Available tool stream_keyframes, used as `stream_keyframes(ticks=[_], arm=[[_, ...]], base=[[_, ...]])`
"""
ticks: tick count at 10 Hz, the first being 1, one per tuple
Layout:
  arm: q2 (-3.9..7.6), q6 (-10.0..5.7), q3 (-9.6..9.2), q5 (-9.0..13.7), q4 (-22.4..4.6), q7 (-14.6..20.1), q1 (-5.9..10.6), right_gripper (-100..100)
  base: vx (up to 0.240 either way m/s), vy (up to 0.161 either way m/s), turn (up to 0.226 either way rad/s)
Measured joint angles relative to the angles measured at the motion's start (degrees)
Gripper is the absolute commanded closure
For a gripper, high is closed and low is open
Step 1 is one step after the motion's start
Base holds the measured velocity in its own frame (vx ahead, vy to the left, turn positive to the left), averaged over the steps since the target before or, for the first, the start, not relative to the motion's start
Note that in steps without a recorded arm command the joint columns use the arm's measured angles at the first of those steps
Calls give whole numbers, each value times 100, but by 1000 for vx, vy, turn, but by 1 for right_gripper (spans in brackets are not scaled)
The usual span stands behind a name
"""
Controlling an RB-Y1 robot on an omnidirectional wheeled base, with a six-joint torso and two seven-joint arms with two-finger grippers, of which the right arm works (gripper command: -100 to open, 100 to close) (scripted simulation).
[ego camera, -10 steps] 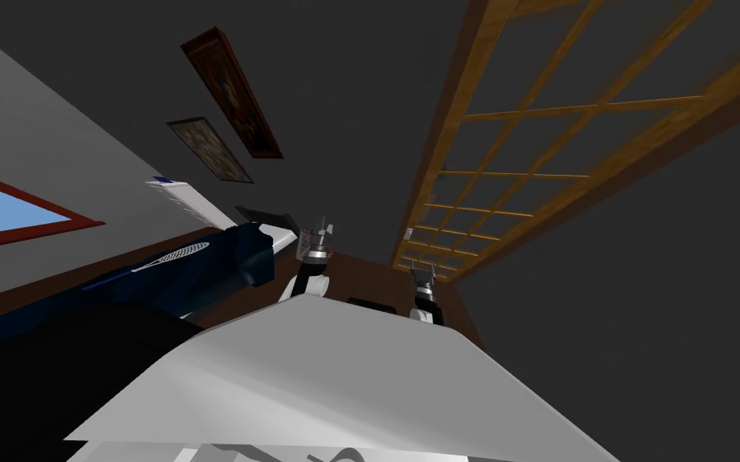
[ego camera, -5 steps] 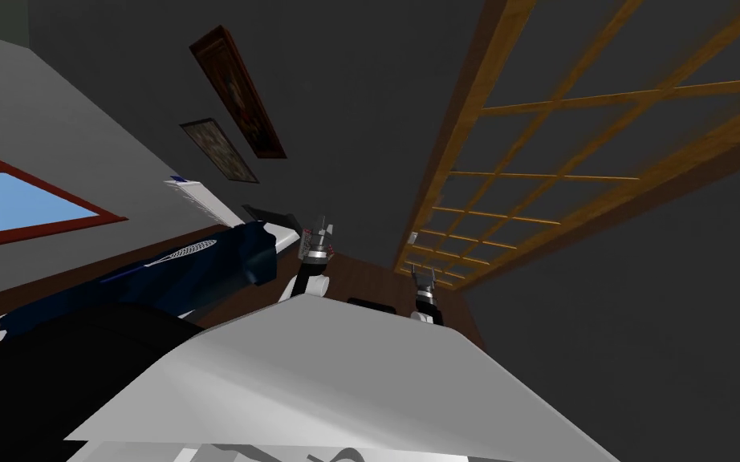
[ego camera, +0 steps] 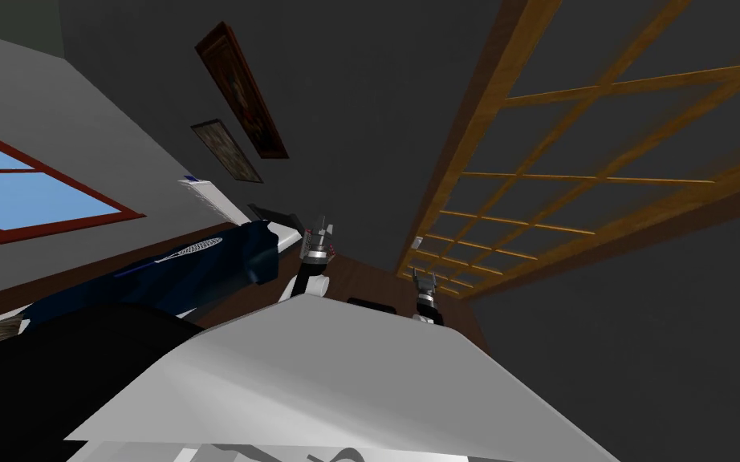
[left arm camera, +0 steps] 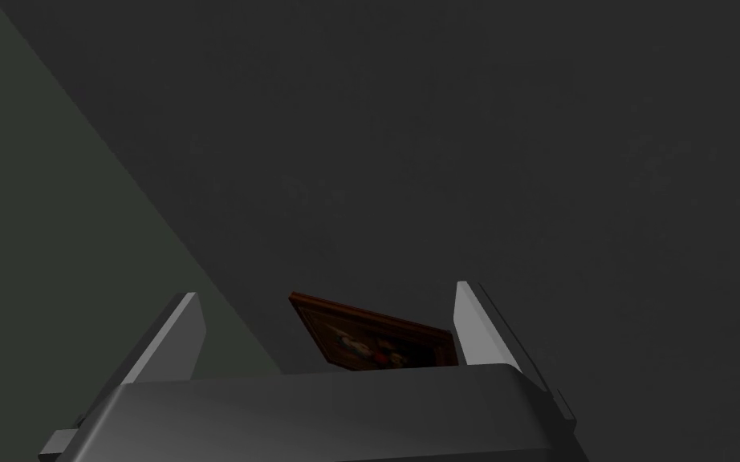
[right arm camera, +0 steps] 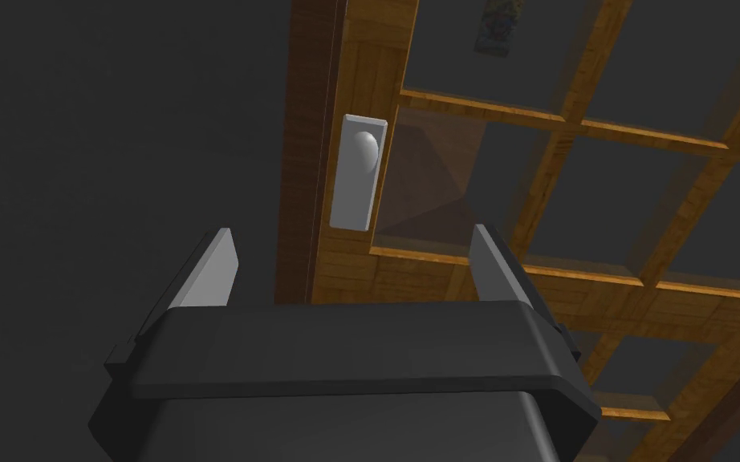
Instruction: Pull the door open
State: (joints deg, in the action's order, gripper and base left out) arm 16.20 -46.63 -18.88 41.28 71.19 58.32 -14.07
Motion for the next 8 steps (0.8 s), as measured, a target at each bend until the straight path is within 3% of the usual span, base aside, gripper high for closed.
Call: stream_keyframes(ticks=[5, 8], arm=[[194, -282, -199, 449, -671, 571, 181, -100], [235, -433, -300, 612, -1014, 810, 282, -100]], base=[[128, -25, 85], [123, -29, 78]])
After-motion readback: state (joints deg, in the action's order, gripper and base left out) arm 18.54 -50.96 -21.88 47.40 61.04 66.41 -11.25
